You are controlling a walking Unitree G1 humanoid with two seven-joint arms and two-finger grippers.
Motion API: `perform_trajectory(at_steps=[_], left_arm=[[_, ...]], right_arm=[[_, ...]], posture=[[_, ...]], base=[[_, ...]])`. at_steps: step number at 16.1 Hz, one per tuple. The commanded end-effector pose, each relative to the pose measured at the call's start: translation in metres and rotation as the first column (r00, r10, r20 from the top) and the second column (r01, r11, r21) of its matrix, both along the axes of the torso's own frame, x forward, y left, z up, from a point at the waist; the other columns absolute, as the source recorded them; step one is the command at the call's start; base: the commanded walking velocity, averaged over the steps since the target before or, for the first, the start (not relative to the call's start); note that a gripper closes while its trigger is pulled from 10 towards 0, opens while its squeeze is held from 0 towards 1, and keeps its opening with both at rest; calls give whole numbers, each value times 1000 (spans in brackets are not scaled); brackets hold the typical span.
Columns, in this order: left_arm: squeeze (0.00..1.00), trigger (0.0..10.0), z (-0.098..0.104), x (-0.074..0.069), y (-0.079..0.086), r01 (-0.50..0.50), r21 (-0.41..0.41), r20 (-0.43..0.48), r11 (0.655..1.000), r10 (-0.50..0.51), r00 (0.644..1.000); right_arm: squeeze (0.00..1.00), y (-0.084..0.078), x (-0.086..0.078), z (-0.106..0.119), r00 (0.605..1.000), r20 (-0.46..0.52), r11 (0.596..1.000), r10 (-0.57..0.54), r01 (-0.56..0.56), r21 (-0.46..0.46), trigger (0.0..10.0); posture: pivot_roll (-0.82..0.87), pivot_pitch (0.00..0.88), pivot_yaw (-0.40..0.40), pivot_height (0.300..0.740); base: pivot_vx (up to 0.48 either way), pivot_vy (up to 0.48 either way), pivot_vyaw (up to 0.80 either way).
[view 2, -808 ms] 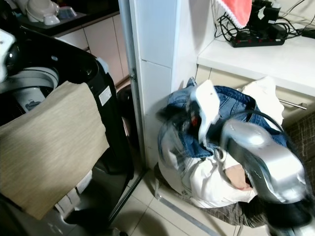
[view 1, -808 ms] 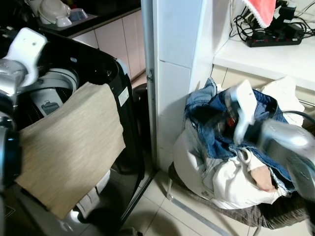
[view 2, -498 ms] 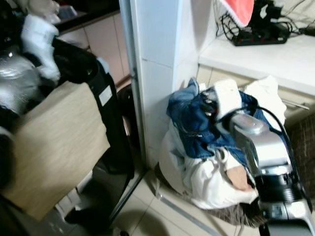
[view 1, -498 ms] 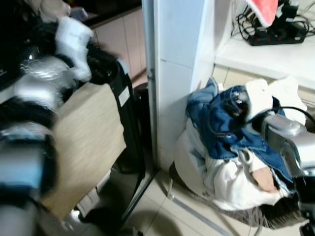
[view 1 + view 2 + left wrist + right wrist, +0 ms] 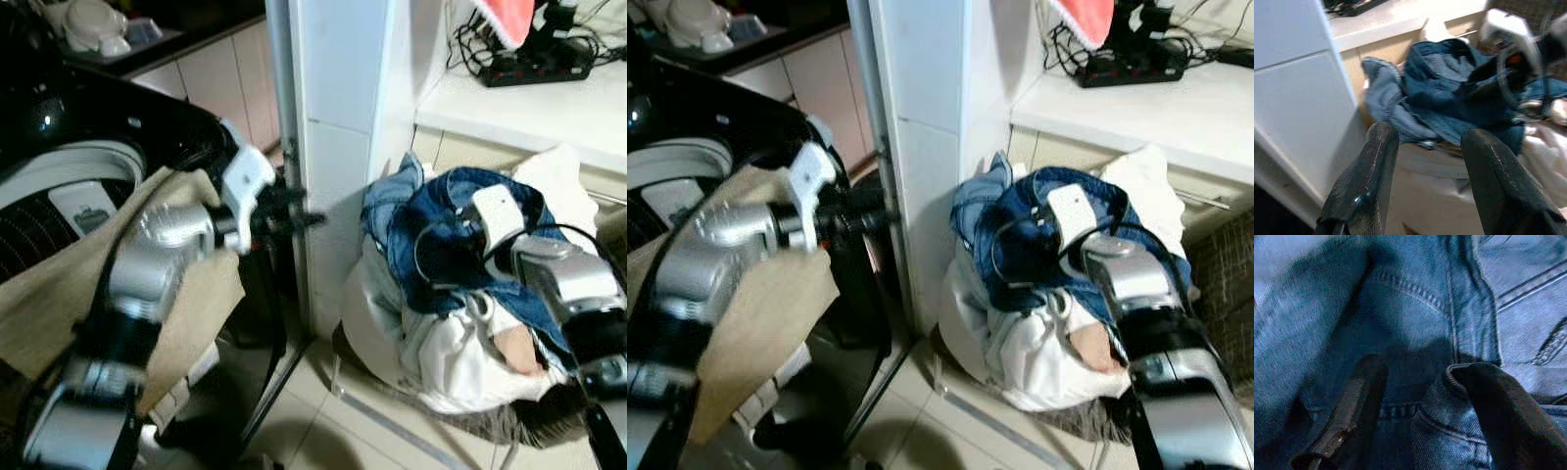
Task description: Clothes washing
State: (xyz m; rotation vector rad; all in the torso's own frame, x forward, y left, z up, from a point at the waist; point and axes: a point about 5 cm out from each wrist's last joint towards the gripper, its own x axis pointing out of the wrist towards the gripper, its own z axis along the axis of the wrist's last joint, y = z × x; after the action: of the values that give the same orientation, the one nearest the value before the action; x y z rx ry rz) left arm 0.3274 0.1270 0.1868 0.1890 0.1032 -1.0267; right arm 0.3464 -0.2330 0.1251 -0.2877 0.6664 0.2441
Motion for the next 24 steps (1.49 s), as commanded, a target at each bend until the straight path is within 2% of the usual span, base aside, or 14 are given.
perform_trajectory(at_steps=[1,2,3,4,5,6,12,16,19,21,22,24], left_arm=[[0,10000,1,-5,-5,21,3,-2,1000,-21,1000],[0,10000,-7,-16,-13,36,-6,-26,999,-37,999],[0,10000,-9,-20,-16,37,-8,-36,999,-37,999],[0,10000,-9,-22,-17,35,-5,-42,999,-35,999],[0,10000,-8,-25,-18,30,-8,-50,1000,-30,998],[0,10000,-7,-26,-19,25,-14,-54,1000,-26,998],[0,10000,-7,-37,-27,59,-27,-86,998,-61,994],[0,10000,-6,-38,-29,49,-31,-88,998,-52,995],[0,10000,-5,-37,-29,28,-29,-83,999,-31,996],[0,10000,-3,-35,-28,11,-32,-75,999,-13,997],[0,10000,-1,-32,-27,-9,-39,-65,999,6,998],[0,10000,1,-31,-27,-23,-44,-53,999,21,998]], right_arm=[[0,-1,2,1,1000,-6,1000,8,-8,-28,10000],[0,-4,5,-3,1000,-22,999,-7,6,-46,10000],[0,-5,7,-4,1000,-27,999,-11,9,-49,9255],[0,-6,7,-4,999,-31,999,-8,6,-53,4980],[0,-7,8,-4,999,-37,998,-2,-1,-59,1961],[0,-8,8,-4,999,-39,998,1,-3,-62,0],[0,-19,7,-4,997,-72,991,20,-30,-129,0],[0,-24,9,-1,998,-59,991,8,-16,-132,0],[0,-27,12,6,1000,-21,995,-14,12,-98,0],[0,-30,14,16,999,19,998,-35,36,-46,0],[0,-34,15,27,997,56,998,-57,57,10,0],[0,-38,15,36,994,85,997,-72,69,45,0]], posture=[[-110,0,77,740],[-110,0,74,740],[-109,0,73,740],[-109,0,73,740],[-109,0,73,740],[-109,0,75,740],[-107,0,78,740],[-102,0,73,740],[-95,0,68,740],[-95,0,68,740],[-96,0,68,740],[-99,0,66,740]], base=[[0,0,0],[0,0,0],[0,0,0],[0,0,0],[0,0,0],[0,0,0],[0,0,0],[0,0,0],[0,0,0],[0,0,0],[0,0,0],[0,0,0]])
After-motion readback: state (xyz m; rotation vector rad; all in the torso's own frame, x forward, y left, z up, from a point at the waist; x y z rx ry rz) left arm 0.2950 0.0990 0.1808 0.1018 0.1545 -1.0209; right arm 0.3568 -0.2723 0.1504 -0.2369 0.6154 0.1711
